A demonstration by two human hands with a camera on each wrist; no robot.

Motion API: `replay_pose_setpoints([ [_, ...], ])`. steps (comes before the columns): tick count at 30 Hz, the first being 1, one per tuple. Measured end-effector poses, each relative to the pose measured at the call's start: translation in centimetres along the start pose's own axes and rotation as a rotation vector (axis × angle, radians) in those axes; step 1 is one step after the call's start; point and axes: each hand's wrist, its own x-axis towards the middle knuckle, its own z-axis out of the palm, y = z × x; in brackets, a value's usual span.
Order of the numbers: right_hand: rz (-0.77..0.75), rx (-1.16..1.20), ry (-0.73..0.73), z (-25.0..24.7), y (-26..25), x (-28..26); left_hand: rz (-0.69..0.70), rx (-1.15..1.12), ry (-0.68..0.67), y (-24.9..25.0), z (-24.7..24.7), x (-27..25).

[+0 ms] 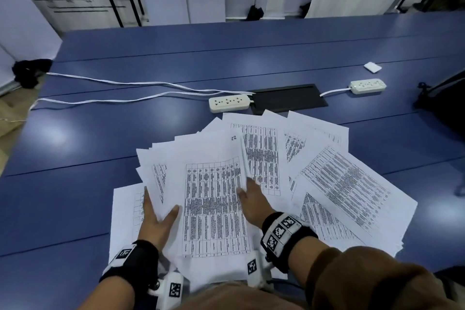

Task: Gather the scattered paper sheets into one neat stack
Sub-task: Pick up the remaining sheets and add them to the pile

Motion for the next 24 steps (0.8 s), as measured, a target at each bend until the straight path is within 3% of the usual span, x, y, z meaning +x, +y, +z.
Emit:
replay_pose_setpoints([
  [3,-0.030,-0.283,-0.147,-0.8,0.4,0.6,-0.027,0.051,-0.009,-0.6,-0.3,0.4],
  [5,-0.016,-0.288,-0.068,-2.4,1.0,1.1,-0.032,0.073,-0.017,-1.3,-0.5,0.9],
  [6,0.003,-0.302,0.038,-3.5,1.6,1.4,-0.049,0.073,-0.020,-1.6,-0.7,1.0],
  [9,0.196,-0.427,0.347,-7.7,4.9,1.2,-0.075,0.058,-0.038,-1.9,-0.6,1.2],
  [12,0.448,-0.516,0.282,-11.1,9.8,0.1,-0.071,0.034,-0.041,-1.7,-0.6,1.0],
  [14,0.508,-0.516,0.222,-12.0,12.5,-0.6,-0.091,0.026,-0.031,-1.7,-0.5,0.9],
  [21,0.370,-0.799,0.282,-11.1,14.2,-1.4,-0.093,-0.012,0.023,-0.9,0.8,-0.1],
  [24,0.333,-0.773,0.333,-12.5,14.3,-1.6,-0.128,-0.055,0.012,-1.0,1.0,0.0],
])
